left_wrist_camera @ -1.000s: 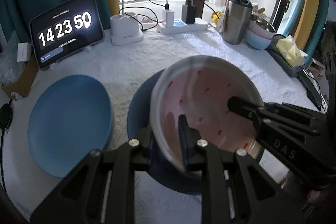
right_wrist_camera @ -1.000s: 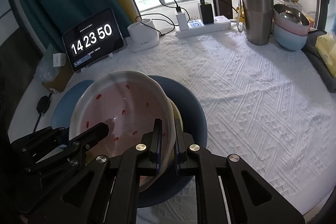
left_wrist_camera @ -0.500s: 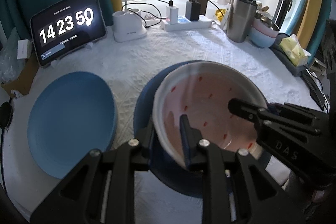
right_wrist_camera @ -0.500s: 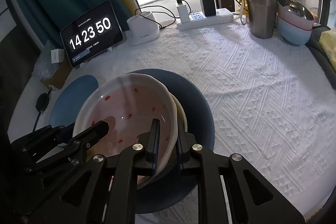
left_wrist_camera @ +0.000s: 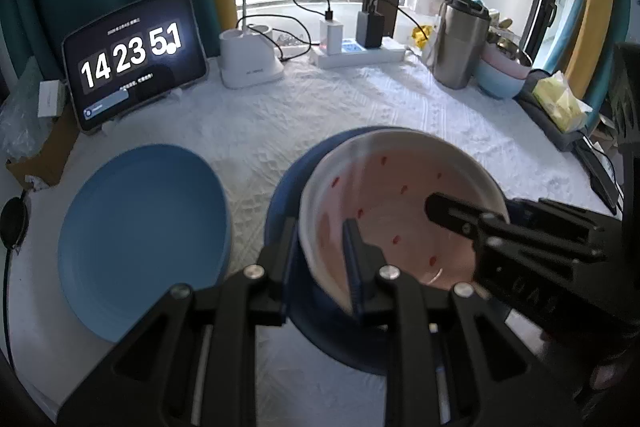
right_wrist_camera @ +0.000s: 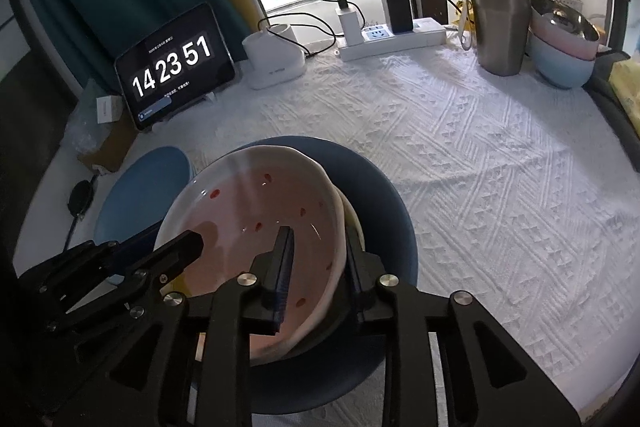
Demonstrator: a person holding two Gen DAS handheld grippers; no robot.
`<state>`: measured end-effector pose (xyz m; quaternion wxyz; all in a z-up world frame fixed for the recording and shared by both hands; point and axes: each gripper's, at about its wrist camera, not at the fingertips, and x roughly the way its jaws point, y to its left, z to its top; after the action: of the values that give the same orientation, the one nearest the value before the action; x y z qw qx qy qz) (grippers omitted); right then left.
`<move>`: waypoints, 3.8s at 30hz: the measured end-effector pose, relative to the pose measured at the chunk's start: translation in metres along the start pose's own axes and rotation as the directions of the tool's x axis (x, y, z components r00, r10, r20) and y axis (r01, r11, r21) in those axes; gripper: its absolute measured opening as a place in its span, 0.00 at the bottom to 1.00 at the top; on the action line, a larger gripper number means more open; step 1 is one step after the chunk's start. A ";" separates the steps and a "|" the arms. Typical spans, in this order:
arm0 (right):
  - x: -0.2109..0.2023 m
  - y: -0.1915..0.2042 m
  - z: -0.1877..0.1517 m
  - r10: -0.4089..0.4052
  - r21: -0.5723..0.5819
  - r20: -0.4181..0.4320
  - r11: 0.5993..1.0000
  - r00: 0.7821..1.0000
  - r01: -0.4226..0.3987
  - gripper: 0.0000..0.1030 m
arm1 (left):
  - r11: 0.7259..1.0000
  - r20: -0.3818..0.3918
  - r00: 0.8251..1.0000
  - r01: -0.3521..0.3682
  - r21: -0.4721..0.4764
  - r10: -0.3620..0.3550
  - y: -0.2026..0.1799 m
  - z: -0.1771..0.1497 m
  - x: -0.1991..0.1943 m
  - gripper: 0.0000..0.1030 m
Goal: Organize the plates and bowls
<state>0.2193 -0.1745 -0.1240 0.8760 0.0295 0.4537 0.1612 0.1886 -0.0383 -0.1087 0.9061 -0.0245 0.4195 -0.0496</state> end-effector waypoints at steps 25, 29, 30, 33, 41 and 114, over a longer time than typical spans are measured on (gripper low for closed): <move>-0.041 0.014 0.008 -0.057 -0.100 0.148 0.992 0.987 0.072 0.63 | 0.999 0.099 0.995 -0.029 -0.024 0.031 0.009 0.003 -0.027 0.26; -0.045 0.013 0.006 -0.060 -0.107 0.152 0.991 0.987 0.076 0.63 | 0.999 0.156 0.987 -0.037 -0.039 0.043 0.014 0.002 -0.041 0.37; -0.046 0.011 0.006 -0.058 -0.107 0.154 0.991 0.986 0.075 0.63 | 0.998 0.164 0.985 -0.037 -0.043 0.044 0.015 0.002 -0.043 0.43; -0.050 0.007 0.006 -0.053 -0.105 0.157 0.992 0.986 0.070 0.63 | 0.998 0.188 0.981 -0.046 -0.049 0.055 0.017 0.002 -0.048 0.44; -0.061 -0.007 0.006 -0.064 -0.095 0.171 0.992 0.983 0.081 0.63 | 0.994 0.193 0.979 -0.053 -0.100 0.072 0.033 -0.003 -0.051 0.44; 0.000 -0.034 -0.014 -0.066 0.034 0.136 0.997 0.989 0.062 0.10 | 0.992 0.227 0.971 -0.054 -0.112 0.078 0.016 -0.036 -0.004 0.13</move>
<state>0.2166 -0.2078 -0.1385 0.9092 0.0388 0.3956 0.1237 0.1594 -0.0221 -0.1307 0.9473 -0.0636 0.3140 0.0057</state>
